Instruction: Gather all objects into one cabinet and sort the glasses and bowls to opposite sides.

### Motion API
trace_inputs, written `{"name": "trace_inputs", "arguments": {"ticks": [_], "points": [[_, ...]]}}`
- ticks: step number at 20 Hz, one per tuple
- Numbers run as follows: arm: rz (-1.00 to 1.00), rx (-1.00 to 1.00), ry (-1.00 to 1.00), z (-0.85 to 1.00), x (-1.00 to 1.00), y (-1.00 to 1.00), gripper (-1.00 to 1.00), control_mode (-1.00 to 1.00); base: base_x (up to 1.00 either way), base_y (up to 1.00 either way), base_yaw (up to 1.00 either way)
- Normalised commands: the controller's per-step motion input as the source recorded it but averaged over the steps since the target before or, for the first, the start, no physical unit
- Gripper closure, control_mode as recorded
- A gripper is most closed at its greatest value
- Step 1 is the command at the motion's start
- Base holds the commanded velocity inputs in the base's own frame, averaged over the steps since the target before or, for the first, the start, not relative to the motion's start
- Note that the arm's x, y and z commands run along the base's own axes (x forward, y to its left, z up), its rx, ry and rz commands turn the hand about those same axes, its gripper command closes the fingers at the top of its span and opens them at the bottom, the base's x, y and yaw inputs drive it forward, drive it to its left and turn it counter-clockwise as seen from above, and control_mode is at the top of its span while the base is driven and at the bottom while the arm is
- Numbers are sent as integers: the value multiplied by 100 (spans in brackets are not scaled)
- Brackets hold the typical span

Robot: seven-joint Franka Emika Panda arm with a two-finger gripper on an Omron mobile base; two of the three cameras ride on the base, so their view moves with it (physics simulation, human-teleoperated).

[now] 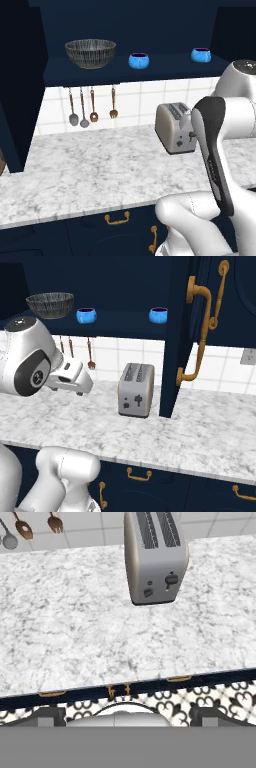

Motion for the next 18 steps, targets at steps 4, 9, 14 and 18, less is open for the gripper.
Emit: {"name": "trace_inputs", "arguments": {"ticks": [4, 9, 14, 18], "points": [[5, 0, 0, 7, -18, 7, -100, -100, 0, 0, 0], [4, 0, 0, 3, -17, 4, -100, -100, 0, 0, 0], [0, 0, 0, 0, -41, 0, -100, -100, 0, 0, 0], [0, 0, 0, 0, -56, 0, -100, -100, 0, 0, 0]]}}
